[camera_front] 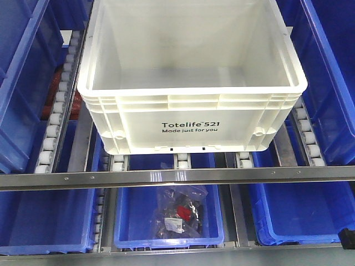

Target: Place moving items into box and shelve

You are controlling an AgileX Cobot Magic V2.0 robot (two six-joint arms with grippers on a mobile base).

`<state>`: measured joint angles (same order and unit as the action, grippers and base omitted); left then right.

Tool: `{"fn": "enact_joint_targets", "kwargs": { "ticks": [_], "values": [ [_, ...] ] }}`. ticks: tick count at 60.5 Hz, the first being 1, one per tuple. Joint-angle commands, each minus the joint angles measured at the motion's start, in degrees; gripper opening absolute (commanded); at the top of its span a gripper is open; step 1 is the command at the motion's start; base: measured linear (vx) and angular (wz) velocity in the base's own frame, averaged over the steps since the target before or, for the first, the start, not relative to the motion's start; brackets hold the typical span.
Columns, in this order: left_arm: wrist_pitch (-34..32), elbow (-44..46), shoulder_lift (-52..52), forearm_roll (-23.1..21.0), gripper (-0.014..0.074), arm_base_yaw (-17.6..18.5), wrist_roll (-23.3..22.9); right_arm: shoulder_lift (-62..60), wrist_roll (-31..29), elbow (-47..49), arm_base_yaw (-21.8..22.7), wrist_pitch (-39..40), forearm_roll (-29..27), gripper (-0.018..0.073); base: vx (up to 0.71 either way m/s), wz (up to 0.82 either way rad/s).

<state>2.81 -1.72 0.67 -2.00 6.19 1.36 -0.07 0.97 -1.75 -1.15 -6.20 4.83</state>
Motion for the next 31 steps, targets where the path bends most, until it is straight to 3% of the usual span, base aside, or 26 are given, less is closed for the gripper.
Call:
{"fn": "enact_joint_targets", "kwargs": {
  "ticks": [1, 31],
  "values": [
    [-4.7, -1.2, 0.4, -0.4, -0.0006, -0.1, -0.2, 1.0, -0.2, -0.2, 0.0, 5.0, -0.1, -0.0009, 0.0, 0.0],
    [-4.7, -1.2, 0.4, -0.4, -0.0006, -0.1, -0.2, 1.0, -0.2, -0.2, 0.0, 5.0, -0.1, -0.0009, 0.0, 0.0]
  ]
}}
